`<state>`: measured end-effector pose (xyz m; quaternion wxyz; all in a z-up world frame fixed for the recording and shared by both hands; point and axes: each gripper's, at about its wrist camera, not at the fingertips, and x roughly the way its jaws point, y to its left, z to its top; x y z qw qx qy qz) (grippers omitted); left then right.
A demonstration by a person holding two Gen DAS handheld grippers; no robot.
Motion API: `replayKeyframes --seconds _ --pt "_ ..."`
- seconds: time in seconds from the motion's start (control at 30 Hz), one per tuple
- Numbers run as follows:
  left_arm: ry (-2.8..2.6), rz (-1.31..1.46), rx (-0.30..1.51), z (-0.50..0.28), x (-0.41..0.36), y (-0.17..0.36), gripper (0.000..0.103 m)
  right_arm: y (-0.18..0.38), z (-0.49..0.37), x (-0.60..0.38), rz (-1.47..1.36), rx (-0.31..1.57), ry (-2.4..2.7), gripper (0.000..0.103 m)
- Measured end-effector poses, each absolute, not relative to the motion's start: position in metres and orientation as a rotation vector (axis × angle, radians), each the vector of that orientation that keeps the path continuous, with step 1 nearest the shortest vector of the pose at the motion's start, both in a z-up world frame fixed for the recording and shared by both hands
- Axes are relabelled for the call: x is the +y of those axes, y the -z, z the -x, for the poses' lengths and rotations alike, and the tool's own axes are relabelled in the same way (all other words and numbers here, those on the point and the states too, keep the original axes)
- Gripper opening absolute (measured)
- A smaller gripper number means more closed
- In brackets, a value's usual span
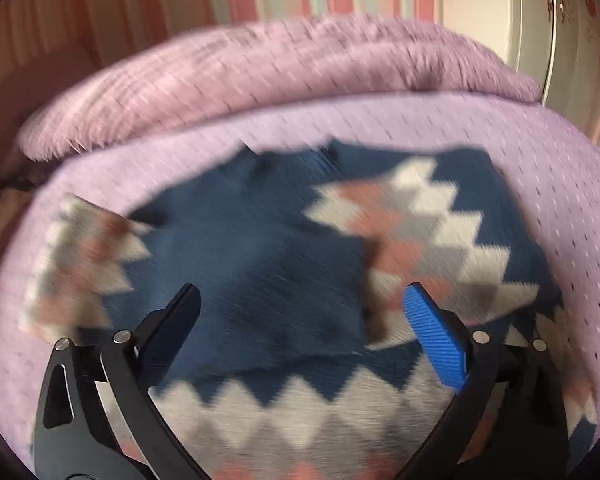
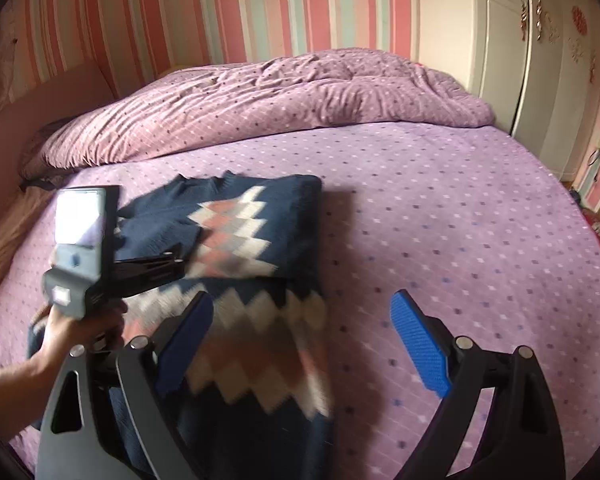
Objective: Fold small clothes
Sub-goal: 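Release the sleeve with the left gripper while the right gripper grasps the hem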
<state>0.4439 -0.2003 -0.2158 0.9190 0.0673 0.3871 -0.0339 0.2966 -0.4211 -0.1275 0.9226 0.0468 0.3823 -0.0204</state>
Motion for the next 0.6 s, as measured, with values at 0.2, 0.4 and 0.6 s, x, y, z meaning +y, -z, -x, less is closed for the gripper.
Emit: replayKeyframes --seconds 0.2,0.4,0.6 --pt "0.001 -0.179 0.712 -0.422 -0.117 0.169 0.100 0.139 -0.344 -0.375 -0.165 0.809 -0.046 0.091" --pt "-0.107 -0.202 0.646 -0.401 -0.018 0.143 0.100 0.149 -0.382 -0.331 -0.229 0.836 -0.113 0.091" --pt "-0.180 -0.204 0.627 -0.377 0.056 0.142 0.100 0.164 -0.405 -0.307 -0.274 0.894 -0.143 0.091"
